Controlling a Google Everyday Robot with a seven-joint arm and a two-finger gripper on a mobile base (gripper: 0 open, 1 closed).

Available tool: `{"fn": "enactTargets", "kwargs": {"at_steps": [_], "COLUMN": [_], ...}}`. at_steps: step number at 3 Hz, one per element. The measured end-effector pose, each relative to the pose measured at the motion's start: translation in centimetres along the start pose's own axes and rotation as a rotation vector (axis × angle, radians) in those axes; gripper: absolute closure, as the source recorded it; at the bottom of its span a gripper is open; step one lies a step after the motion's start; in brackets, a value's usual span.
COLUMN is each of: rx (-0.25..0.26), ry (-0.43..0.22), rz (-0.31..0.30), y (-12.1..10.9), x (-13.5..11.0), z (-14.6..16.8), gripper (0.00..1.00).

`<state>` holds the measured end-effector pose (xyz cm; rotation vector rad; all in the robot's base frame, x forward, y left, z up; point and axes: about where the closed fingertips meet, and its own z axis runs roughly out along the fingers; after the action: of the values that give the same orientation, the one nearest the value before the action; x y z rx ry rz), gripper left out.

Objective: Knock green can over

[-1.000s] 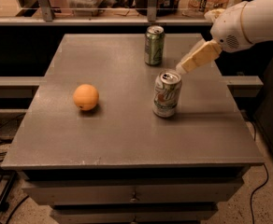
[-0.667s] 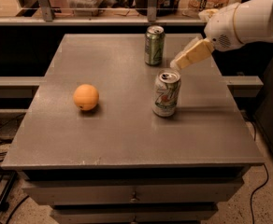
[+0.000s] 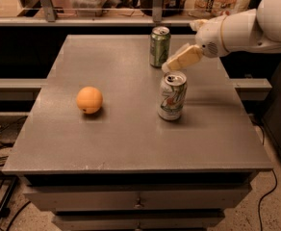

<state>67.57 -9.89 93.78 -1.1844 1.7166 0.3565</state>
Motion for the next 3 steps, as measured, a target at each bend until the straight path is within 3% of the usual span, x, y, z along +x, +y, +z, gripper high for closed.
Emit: {"fn": "enactTargets", "kwargs": {"at_steps": [3], "rx": [-0.121], "ry": [-0.118], "rz": [0.125], "y": [-0.4], "x": [-0.3], "z": [9.7], "gripper": [0.0]}}
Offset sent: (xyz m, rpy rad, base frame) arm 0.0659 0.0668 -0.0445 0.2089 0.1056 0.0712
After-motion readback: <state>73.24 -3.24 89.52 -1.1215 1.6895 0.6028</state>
